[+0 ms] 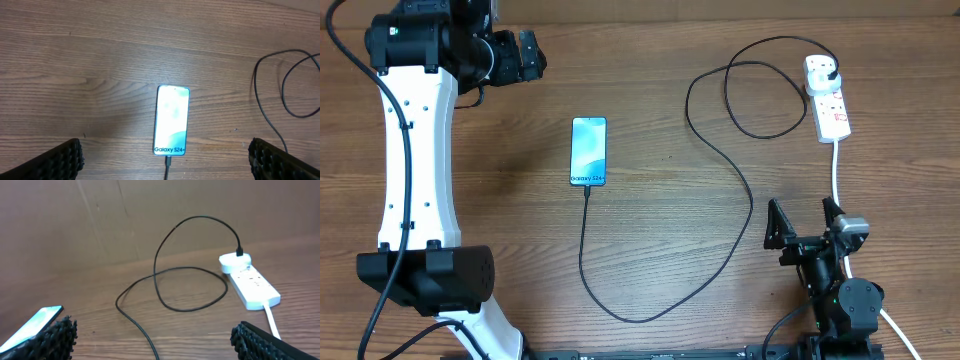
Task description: Plug charger to phone and switch on socket
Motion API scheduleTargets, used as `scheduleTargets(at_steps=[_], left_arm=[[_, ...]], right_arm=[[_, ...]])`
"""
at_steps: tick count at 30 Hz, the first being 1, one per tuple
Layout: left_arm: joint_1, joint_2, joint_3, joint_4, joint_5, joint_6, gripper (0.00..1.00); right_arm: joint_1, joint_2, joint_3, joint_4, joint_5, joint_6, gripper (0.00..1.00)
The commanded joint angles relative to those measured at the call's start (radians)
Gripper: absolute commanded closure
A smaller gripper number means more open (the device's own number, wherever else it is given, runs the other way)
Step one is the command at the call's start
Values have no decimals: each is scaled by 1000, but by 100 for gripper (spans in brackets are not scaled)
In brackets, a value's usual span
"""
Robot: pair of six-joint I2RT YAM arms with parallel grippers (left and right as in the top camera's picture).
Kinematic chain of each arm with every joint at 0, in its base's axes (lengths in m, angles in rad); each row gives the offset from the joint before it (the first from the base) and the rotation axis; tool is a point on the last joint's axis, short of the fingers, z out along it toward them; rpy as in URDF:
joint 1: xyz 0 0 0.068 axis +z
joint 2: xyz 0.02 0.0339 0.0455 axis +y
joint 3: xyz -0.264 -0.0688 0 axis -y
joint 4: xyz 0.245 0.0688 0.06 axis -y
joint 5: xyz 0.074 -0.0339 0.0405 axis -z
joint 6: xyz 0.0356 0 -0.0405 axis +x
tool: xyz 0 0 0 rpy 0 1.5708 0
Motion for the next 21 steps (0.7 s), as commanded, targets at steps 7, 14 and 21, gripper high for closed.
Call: scheduleTargets(at_steps=[7, 14, 21], left_arm=[[-2, -24, 14, 0, -6, 23, 0], [-2, -24, 14, 0, -6, 23, 0], [-2, -24, 14, 0, -6, 23, 0]], right_arm=[[5, -42, -11, 8, 8, -1, 0], [5, -41, -11, 8, 8, -1, 0], [5, -41, -11, 8, 8, -1, 0]])
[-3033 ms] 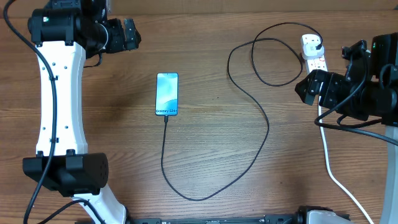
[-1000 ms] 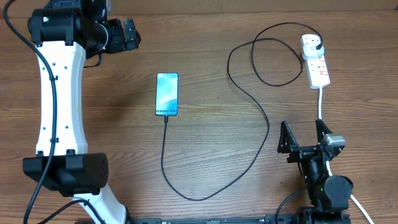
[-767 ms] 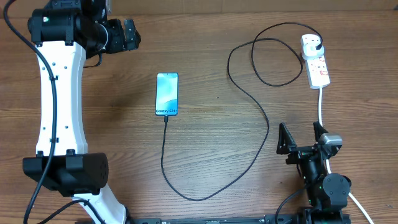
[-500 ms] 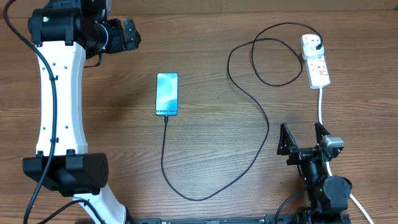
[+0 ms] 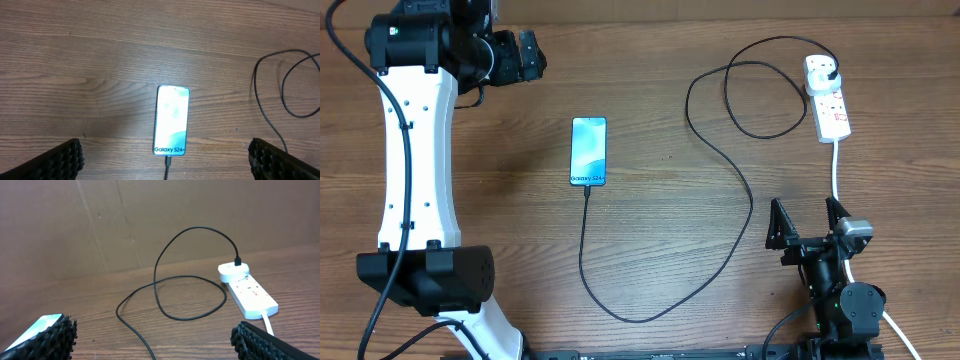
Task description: Plug charger to phone and switch on socket
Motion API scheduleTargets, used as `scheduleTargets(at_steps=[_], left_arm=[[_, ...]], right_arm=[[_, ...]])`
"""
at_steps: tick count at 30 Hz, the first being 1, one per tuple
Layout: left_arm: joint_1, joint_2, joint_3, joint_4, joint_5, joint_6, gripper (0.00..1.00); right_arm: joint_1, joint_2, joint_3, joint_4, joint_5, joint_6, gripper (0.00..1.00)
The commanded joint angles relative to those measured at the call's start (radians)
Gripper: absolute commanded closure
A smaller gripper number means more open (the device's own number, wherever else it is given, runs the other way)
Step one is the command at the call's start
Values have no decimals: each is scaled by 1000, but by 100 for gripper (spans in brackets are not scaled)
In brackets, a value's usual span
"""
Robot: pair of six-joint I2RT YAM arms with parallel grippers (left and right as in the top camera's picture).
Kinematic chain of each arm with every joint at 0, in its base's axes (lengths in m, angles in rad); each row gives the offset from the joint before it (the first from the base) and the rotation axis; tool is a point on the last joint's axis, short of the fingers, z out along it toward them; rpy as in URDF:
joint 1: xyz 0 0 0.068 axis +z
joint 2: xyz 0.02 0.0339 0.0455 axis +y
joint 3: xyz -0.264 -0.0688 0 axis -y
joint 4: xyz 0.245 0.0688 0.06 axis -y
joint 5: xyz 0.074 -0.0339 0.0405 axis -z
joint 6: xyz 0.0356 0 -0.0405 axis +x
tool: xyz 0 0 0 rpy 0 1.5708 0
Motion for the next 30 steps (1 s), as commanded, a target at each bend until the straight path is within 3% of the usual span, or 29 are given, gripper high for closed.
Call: scheduleTargets(at_steps=[1, 21, 26, 30], left_arm=[[-2, -24, 14, 0, -6, 23, 0], [-23, -60, 8, -2, -12, 24, 0], [-24, -204, -105, 41, -37, 23, 0], [-23, -385, -323, 200, -37, 24, 0]], right_arm=[[5, -10, -11, 3, -1, -1, 0], [5, -10, -11, 3, -1, -1, 0], [5, -10, -11, 3, -1, -1, 0], [5, -10, -11, 3, -1, -1, 0]])
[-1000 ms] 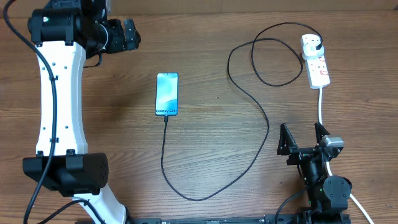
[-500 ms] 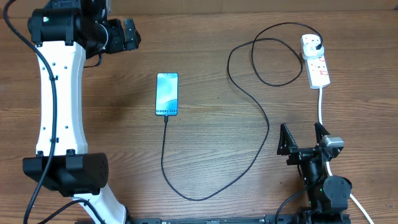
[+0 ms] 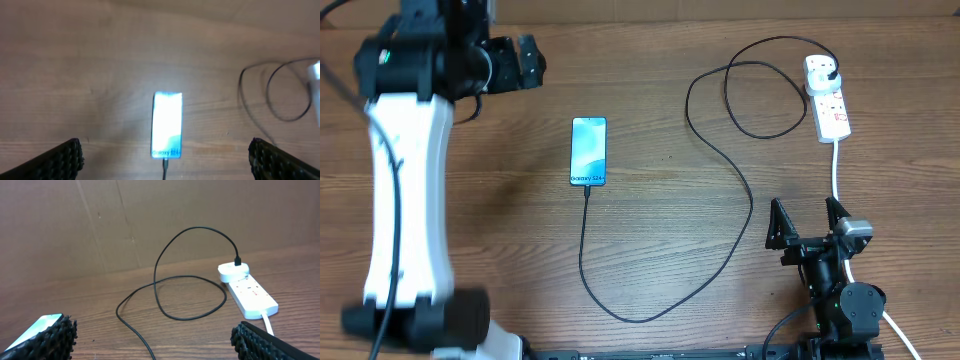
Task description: Plug charger to phone and switch on socket
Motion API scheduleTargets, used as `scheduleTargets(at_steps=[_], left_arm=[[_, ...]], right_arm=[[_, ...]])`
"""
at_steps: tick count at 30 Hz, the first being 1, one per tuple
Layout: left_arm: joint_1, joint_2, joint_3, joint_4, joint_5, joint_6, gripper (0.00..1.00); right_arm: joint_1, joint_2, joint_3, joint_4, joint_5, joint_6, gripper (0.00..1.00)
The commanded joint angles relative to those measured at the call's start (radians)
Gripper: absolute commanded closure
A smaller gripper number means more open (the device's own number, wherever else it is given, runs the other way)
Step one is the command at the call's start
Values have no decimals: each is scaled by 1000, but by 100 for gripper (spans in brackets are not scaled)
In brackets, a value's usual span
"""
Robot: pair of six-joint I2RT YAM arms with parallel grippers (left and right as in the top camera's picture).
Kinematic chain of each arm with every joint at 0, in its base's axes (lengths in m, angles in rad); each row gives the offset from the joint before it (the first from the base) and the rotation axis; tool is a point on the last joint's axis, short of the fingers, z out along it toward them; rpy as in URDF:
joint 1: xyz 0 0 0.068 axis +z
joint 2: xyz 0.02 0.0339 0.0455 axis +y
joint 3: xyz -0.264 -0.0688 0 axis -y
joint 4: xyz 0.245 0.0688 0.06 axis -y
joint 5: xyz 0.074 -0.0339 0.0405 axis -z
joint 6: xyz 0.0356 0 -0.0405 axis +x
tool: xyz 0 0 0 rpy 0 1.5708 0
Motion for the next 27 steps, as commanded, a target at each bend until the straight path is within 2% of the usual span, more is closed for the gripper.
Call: scheduleTargets(at_steps=[1, 9, 17, 27], left_arm=[[-5, -195, -184, 120, -13, 23, 0], [-5, -595, -742, 545, -10, 23, 0], [54, -964, -1267, 864, 18, 23, 0], [55, -1307, -1660, 1099, 18, 47, 0]], right_arm=[[5, -10, -11, 3, -1, -1, 0], [5, -10, -11, 3, 0, -1, 0], [5, -10, -11, 3, -1, -1, 0], [5, -10, -11, 3, -1, -1, 0]])
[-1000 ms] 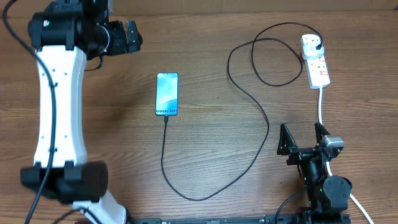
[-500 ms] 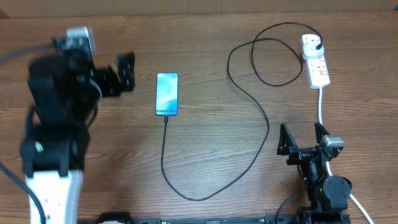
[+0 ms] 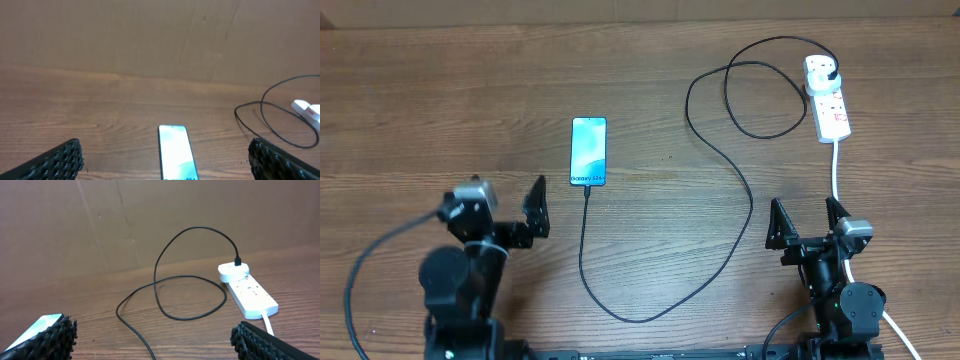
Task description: Plug charger to phone and switch on socket
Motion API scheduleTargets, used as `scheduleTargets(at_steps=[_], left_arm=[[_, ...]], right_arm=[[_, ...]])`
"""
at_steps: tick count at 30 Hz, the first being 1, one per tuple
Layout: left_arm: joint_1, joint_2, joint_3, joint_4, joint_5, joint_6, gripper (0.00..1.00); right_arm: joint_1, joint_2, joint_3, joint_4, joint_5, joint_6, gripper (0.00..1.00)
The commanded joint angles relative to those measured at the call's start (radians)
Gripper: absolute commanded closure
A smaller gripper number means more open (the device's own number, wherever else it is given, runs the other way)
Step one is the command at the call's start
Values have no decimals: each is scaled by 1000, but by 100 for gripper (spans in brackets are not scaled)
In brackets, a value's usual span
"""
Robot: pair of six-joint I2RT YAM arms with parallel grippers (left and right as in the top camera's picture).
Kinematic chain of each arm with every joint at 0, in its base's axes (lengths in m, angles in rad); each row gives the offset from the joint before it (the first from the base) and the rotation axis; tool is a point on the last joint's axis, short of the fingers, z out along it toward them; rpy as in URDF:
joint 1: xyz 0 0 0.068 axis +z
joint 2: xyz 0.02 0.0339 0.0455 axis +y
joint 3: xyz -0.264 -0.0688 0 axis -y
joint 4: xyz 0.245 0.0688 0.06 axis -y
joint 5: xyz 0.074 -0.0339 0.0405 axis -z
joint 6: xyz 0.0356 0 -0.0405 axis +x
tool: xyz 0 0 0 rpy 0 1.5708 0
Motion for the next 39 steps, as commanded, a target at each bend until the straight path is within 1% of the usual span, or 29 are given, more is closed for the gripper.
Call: scheduleTargets(at_steps=[1, 7, 11, 20, 25, 28, 39], left_arm=[[4, -103, -110, 54, 9, 24, 0], [3, -262, -261, 142, 10, 72, 0], [3, -332, -328, 171, 10, 106, 0], [3, -441, -417, 163, 13, 199, 1], [2, -452, -417, 137, 13, 214, 0], [2, -452, -417, 67, 10, 214, 0], [3, -451, -417, 74, 9, 213, 0]], right_arm=[[5, -10, -11, 3, 0, -1, 0], [5, -10, -11, 3, 0, -1, 0], [5, -10, -11, 3, 0, -1, 0], [5, -10, -11, 3, 0, -1, 0], [5, -10, -11, 3, 0, -1, 0], [5, -10, -11, 3, 0, -1, 0], [5, -10, -11, 3, 0, -1, 0]])
